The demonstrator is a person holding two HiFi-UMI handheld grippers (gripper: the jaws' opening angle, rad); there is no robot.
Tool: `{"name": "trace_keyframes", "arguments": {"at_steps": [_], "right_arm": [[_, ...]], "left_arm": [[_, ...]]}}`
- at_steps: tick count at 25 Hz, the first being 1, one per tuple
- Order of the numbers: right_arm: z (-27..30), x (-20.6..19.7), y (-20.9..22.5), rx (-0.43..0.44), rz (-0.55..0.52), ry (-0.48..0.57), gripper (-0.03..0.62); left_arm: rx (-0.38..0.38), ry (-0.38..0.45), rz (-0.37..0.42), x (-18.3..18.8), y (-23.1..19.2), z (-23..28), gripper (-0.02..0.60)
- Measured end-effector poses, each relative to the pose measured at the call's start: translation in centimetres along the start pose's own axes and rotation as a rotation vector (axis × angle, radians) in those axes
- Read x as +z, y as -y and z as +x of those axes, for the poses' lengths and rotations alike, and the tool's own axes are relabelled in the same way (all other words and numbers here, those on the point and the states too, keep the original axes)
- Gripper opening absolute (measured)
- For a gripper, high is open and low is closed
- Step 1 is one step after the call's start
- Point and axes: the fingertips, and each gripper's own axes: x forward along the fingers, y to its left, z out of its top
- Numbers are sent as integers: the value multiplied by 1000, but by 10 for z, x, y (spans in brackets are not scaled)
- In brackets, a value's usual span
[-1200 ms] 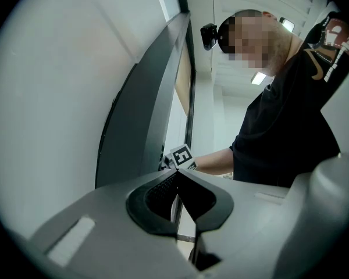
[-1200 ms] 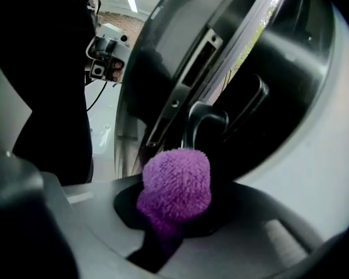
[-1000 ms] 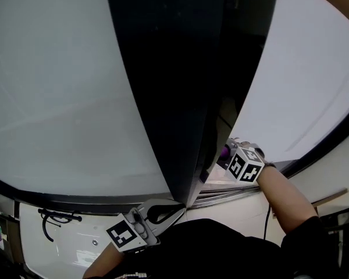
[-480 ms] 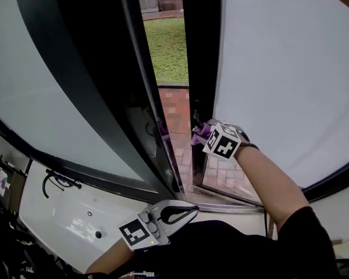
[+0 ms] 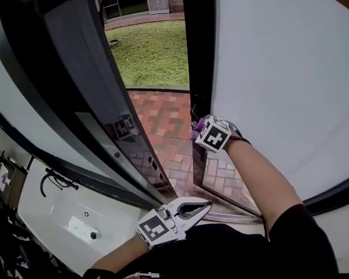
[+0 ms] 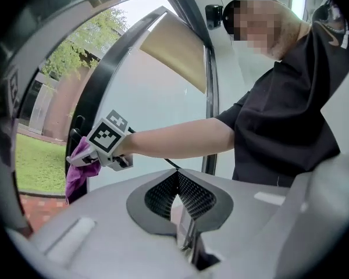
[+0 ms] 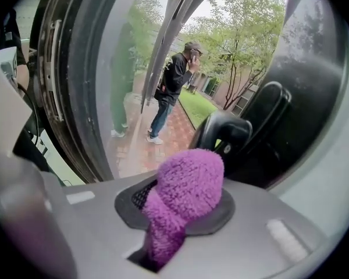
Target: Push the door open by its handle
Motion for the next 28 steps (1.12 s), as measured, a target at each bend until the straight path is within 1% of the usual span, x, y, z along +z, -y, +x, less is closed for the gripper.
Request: {"name": "trace_keyframes", "arguments": {"at_steps": [5,8,10,12,16,17,19,21,23,25,28], "right_arm": [[5,-6,35,-40,38,-4,60],[9,-17,56,-43,69,-17,61],[11,-20,69,-45,83,-3,63],[13,-22,87,-57,97,5,64],[27,-33,122,-82,129,-12,67],[31,-38,130,-85,140,-19,69],[35,-46,146,-81,166,-30,74],[38,-50,157,-53,182,-13,83],[38,-57,170,-43,202,-1,89],[37,-69,193,-62,222,-7,91],[35,-95,230,-92,261,-27,92]], "left_arm": [[-54,-73,-8,-18,-12,33,0],[-35,-93,-3,-24,-28,53,0],[8,-98,3,-26,-46,63,0],[73,-100,7,-26,-72,73,0],[247,-91,9,-28,-135,91,0],[289,-83,0,-28,-150,95,0],[362,-57,-46,-27,-177,103,0],[425,-46,-94,-31,-200,111,0],[475,-55,-122,-38,-219,118,0],[510,-68,-143,-40,-239,130,0],[530,-94,-144,-40,-275,159,0]]}}
